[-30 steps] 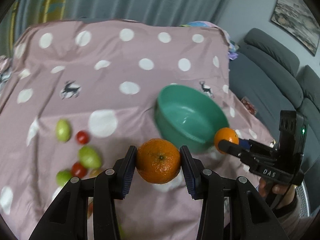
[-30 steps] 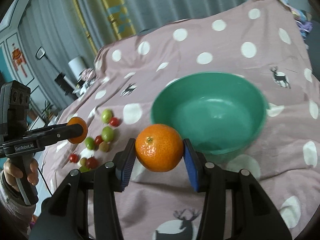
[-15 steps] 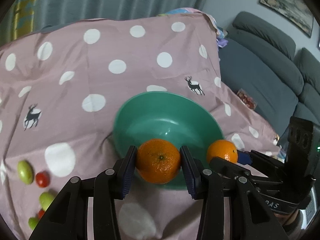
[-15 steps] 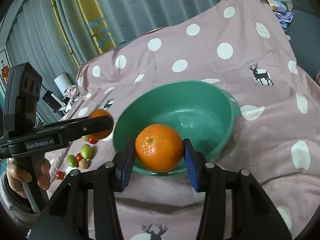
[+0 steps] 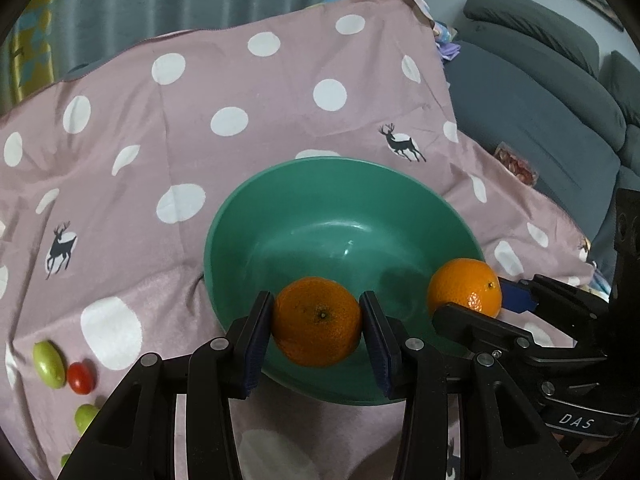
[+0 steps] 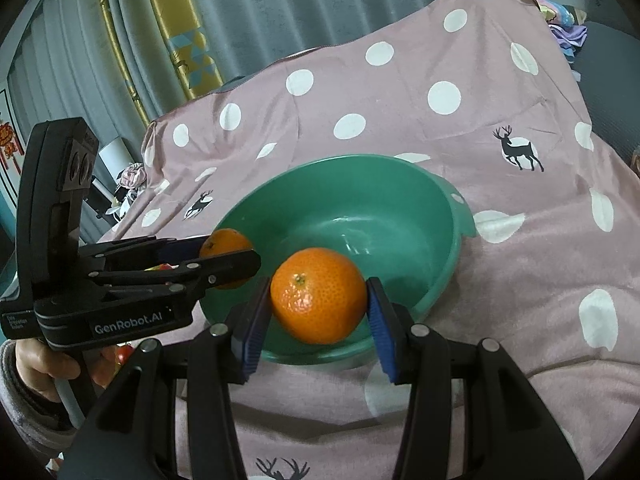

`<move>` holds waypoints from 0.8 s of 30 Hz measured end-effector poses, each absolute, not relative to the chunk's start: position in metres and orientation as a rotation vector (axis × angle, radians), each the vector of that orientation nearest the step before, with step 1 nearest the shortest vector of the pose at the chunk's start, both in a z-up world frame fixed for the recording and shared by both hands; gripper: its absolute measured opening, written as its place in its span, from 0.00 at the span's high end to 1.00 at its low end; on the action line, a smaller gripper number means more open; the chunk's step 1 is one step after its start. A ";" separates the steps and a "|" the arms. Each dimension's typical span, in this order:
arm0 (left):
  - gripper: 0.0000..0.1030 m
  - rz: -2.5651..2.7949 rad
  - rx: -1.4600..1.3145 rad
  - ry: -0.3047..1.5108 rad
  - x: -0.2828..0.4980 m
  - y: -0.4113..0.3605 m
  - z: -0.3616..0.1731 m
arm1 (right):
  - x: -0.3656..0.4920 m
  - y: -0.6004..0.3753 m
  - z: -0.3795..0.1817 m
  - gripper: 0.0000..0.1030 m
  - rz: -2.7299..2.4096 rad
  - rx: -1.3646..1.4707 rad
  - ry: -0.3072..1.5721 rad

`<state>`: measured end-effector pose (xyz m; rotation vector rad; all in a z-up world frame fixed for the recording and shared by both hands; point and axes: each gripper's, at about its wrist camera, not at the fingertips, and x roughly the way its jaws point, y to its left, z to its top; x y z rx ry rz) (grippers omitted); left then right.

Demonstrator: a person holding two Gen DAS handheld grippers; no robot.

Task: Organize fruits
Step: 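Lower the oranges into the bowl and open both tools, then withdraw both tools from the bowl back over the remaining fruit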

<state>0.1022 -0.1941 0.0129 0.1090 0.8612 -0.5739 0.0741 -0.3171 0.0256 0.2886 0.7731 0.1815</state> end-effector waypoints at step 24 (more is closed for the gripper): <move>0.22 -0.498 -0.017 0.761 0.046 -0.112 0.053 | 0.043 -0.301 0.051 0.38 0.223 0.284 0.728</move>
